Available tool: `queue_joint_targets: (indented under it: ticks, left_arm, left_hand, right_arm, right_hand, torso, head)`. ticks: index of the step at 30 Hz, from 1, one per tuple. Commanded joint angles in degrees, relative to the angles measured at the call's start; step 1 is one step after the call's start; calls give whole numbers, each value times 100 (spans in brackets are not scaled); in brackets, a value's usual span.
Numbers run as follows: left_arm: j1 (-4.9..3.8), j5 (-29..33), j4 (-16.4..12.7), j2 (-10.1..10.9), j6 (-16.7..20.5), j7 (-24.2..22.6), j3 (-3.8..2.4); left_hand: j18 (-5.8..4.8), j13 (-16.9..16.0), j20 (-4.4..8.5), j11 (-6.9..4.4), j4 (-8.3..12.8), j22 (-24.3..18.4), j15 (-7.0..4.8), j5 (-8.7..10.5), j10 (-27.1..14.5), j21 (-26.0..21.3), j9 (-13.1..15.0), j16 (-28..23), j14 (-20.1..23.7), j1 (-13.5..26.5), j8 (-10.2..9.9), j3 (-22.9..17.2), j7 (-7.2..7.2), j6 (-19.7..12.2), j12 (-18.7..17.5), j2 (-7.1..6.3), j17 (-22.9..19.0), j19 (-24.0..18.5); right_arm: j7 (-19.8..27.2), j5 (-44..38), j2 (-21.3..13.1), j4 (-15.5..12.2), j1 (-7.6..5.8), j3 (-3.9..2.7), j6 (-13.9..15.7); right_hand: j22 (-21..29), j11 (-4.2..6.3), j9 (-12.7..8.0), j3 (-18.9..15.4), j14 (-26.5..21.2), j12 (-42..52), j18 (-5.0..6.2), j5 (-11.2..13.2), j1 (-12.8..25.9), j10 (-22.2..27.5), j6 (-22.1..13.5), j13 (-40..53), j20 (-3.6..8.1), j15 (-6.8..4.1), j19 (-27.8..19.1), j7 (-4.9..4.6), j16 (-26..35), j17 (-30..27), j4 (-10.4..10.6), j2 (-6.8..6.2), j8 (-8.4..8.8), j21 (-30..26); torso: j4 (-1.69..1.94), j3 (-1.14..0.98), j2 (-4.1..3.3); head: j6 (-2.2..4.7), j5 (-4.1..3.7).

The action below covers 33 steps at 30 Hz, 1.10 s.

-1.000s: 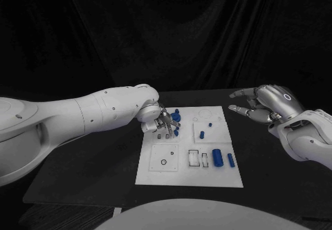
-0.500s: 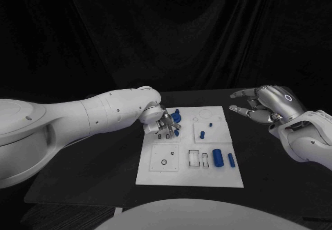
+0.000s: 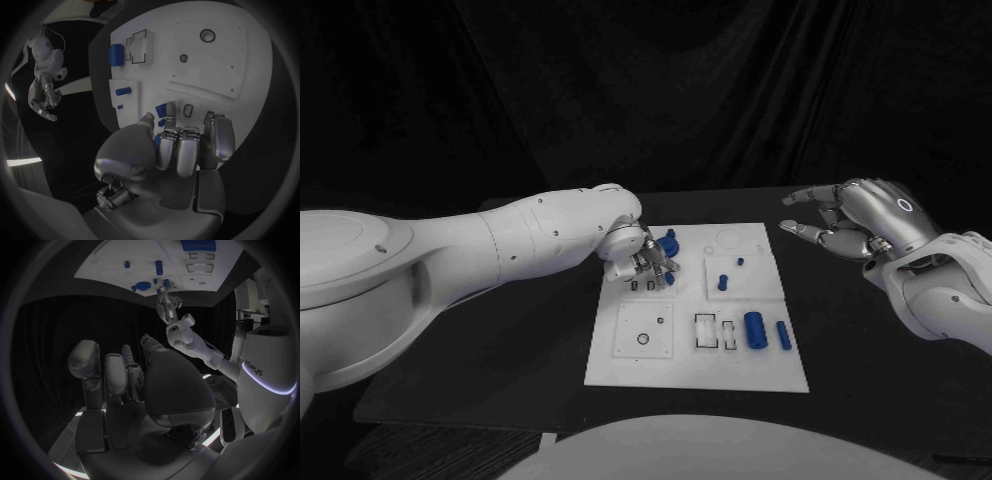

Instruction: Assemble the parts on the task board

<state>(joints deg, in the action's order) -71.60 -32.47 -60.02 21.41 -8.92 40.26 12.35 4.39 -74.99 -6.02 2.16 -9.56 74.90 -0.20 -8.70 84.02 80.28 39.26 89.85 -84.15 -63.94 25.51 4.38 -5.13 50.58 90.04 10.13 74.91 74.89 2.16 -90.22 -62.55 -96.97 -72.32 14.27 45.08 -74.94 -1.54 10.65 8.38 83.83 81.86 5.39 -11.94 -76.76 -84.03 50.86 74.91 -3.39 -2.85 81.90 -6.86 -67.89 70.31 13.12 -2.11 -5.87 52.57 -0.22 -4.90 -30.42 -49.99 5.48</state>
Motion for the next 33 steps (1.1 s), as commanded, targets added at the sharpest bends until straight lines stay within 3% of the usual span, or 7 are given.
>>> queue_joint_targets:
  ticks: [1, 13, 24, 33]
  left_arm:
    - [13, 9, 20, -27, -53, -7, -6]
    - [24, 9, 60, -89, -100, -7, -6]
    - [46, 9, 121, -125, -150, 6, -7]
    - [69, 9, 148, -153, -201, 27, -7]
  left_hand:
    - [-43, -1501, 9, -53, -4, 517, -39, -8, 598, -13, 6, 15, -585, -62, -26, -26, 17, 18, -4, -3, 1509, -4]
    - [-50, -1501, 12, -57, 34, 539, -43, 18, 598, 1, 26, 15, -585, -79, -50, -63, 22, 37, -4, 1, 1509, 28]
    - [-50, -1501, 19, -68, 108, 544, -52, -3, 598, -4, 52, 15, -585, -126, -100, -132, 32, 50, -4, 8, 1509, 36]
    - [-53, -1501, 46, -99, 330, 567, -80, -63, 598, -9, 119, 15, -585, -294, -216, -344, 67, 108, -4, 8, 1509, 71]
  right_arm:
    - [50, -15, -9, -19, 13, -5, 152]
    - [104, 22, 11, -22, 13, -5, 193]
    - [103, 45, -1, -26, 13, -5, 194]
    - [86, 46, 6, -29, 14, -5, 170]
  right_hand:
    - [-713, -23, -1, 0, 223, -25, 53, -26, 4, -66, 31, 764, -7, 39, 26, -2, 36, -15, 43, -41, -11, -37]
    - [-698, -25, -3, 0, 210, -47, 64, -26, 9, -52, 51, 744, -13, 41, 15, -2, 91, -60, 60, -35, -6, -99]
    - [-697, -23, -3, 1, 210, -44, 65, -26, 6, -55, 55, 747, -13, 41, 14, -1, 88, -58, 60, -34, -6, -104]
    - [-695, -20, -2, 3, 208, -41, 67, -26, -1, -58, 76, 748, -14, 40, 16, 2, 101, -68, 61, -33, -9, -111]
  torso:
    - [-1, 4, 2]
    - [5, 3, 7]
    - [3, 0, 7]
    - [4, -4, 8]
  head:
    - [-1, 11]
    - [-1, 48]
    - [-1, 34]
    - [-1, -9]
